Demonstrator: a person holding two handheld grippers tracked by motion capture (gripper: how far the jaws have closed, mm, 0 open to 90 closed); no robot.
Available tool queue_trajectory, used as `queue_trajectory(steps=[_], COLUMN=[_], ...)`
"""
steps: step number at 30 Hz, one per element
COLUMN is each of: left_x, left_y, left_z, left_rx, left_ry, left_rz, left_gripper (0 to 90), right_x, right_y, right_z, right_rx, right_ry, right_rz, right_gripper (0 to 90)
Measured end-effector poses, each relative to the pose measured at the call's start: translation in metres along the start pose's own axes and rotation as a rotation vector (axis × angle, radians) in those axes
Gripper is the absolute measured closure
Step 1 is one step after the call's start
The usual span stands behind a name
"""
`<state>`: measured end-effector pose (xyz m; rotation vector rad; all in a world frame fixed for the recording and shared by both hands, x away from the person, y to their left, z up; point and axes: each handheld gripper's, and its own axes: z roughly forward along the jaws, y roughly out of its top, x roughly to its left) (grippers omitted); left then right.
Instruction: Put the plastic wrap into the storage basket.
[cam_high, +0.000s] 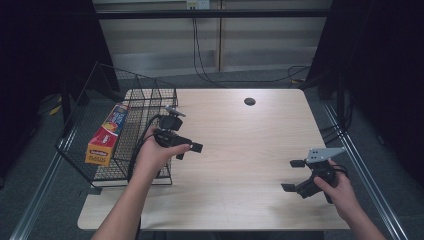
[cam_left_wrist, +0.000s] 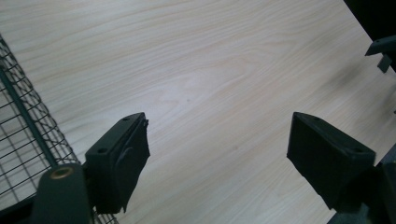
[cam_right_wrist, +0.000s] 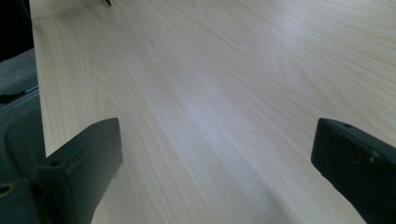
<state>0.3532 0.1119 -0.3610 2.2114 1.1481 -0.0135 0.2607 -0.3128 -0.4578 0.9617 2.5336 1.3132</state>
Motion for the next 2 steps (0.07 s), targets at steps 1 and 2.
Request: queue_trajectory(steps=[1, 2], left_x=[-0.0014, -0.0028], left_y=[-0.0018, -0.0037], left_z=[0.0025, 0.0052], left_rx=[-0.001, -0.001], left_ry=[-0.01, -0.019], left_rz=[0.01, 0.024], left_gripper=[18.6, 18.2], right_x=[0.0002, 0.0005], right_y=[-0.0009, -0.0019], right_z=[0.0017, 0.0038], right_rx=[0.006, 0.015], right_ry=[-0.006, -0.011], right_rz=[-0.003, -0.008], right_gripper=[2.1, 2.1])
